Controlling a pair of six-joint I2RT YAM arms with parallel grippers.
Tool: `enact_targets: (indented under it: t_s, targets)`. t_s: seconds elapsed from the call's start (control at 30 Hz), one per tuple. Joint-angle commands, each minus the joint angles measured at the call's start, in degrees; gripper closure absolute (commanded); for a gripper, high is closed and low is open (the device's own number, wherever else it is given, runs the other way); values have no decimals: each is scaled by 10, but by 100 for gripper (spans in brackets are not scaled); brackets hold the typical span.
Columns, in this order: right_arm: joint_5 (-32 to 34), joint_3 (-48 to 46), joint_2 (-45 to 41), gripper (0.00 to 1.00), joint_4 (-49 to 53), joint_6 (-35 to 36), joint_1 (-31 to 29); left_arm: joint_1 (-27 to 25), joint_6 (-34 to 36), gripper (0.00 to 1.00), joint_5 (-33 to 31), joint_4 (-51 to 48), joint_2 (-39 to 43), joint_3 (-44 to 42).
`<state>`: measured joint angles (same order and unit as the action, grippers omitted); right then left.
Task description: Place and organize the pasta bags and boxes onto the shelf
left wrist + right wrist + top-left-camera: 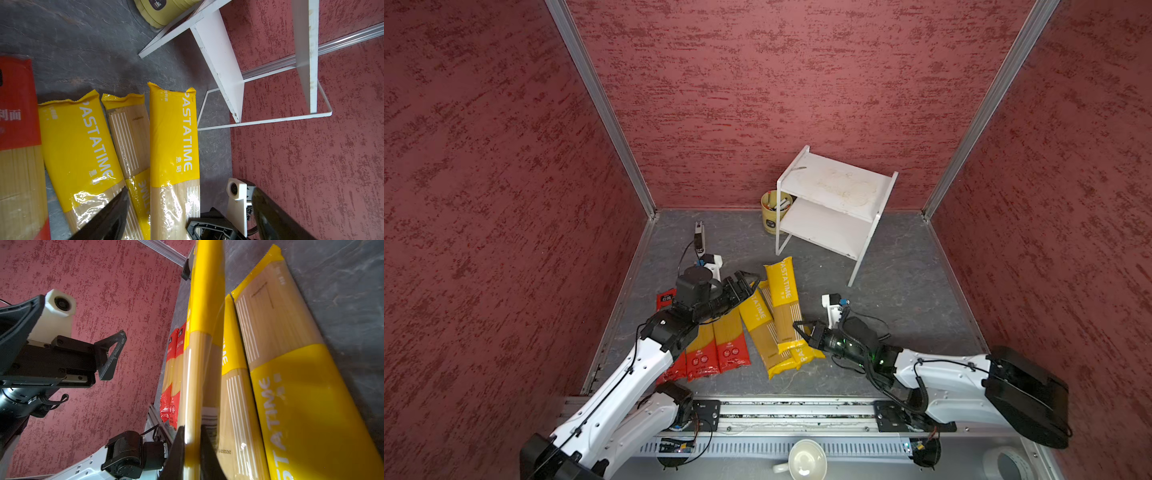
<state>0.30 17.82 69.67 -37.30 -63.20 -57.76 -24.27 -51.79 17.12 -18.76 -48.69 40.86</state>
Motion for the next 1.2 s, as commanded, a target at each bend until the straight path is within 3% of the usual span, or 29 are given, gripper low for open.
enact_targets:
  t_s: [0.0,0.17,0.33,0.53,0.8,1.17]
  targets:
    - [49,46,-27,100,-124,14,-15,11,11,8,58,4,6,-4]
    - [66,32,-27,100,-166,13,-37,-16,-40,8,75,80,1,-46]
    - [62,52,-32,100,-193,25,-45,-62,-33,6,49,113,-24,-52]
    - [54,88,-32,100,-225,46,-48,-13,-50,12,116,180,-77,-40]
    - [58,182,-60,100,-102,84,-46,17,-37,18,164,233,-142,28]
    - [10,291,-22,100,-6,63,24,32,-56,62,201,276,-227,165]
